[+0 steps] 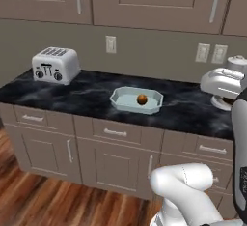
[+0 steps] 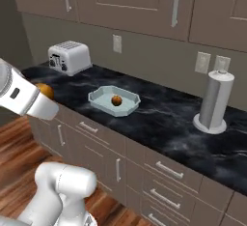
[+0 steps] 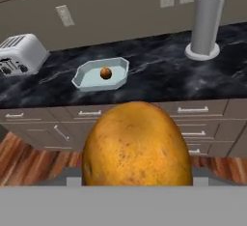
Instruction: Pick the mango and orange from the fridge and place them inside the tupperware on the counter.
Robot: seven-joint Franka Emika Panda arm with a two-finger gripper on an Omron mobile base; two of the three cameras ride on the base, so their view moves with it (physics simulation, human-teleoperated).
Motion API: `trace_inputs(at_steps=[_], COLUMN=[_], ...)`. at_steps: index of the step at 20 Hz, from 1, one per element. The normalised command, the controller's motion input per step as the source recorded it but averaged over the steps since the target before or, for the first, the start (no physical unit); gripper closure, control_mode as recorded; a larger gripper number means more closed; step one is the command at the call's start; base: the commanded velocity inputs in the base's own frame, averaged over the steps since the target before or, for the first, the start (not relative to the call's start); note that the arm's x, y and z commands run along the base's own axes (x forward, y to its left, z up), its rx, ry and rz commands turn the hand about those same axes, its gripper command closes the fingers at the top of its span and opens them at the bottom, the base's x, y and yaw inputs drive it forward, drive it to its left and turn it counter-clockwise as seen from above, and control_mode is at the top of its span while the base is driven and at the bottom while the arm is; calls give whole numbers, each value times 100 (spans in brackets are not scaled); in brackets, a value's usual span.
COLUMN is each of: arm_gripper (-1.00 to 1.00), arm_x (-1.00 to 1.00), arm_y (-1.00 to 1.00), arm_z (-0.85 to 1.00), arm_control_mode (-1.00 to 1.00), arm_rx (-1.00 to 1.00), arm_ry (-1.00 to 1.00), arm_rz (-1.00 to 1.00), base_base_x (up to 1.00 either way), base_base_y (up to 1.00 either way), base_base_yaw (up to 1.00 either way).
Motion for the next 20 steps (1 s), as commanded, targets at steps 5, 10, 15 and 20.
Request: trace_inputs(at_steps=[5, 10, 15, 20], arm_gripper=[100, 100, 100, 100], arm_x=[0, 0, 0, 0], arm_y=[0, 0, 0, 0], arm_z=[0, 0, 0, -15], arm_control_mode=[100, 100, 100, -100], arm_rx=[0, 0, 0, 0], arm_ry=[0, 0, 0, 8], arm_rz=[0, 0, 0, 0], base_base_x=[100, 100, 80, 5], base_base_y=[62, 38, 13, 0], base_base_yaw=[-50, -38, -26, -4])
